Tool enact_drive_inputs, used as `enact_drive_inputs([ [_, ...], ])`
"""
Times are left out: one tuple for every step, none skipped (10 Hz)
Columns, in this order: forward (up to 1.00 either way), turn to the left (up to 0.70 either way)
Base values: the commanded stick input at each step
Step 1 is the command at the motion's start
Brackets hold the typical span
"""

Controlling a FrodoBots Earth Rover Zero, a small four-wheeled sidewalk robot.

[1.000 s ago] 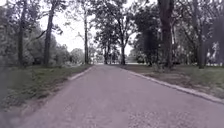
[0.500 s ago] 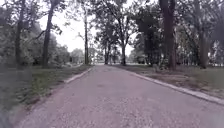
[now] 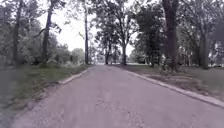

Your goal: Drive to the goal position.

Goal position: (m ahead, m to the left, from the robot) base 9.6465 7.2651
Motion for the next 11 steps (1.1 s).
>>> enact_drive_inputs([
  [0.70,0.14],
  [0.70,0.14],
  [0.70,0.14],
  [0.70,0.05],
  [0.70,0.00],
  [0.70,0.00],
  [0.70,0.00],
  [0.70,0.00],
  [0.70,0.00],
  [0.70,0.00],
  [0.70,0.00],
])
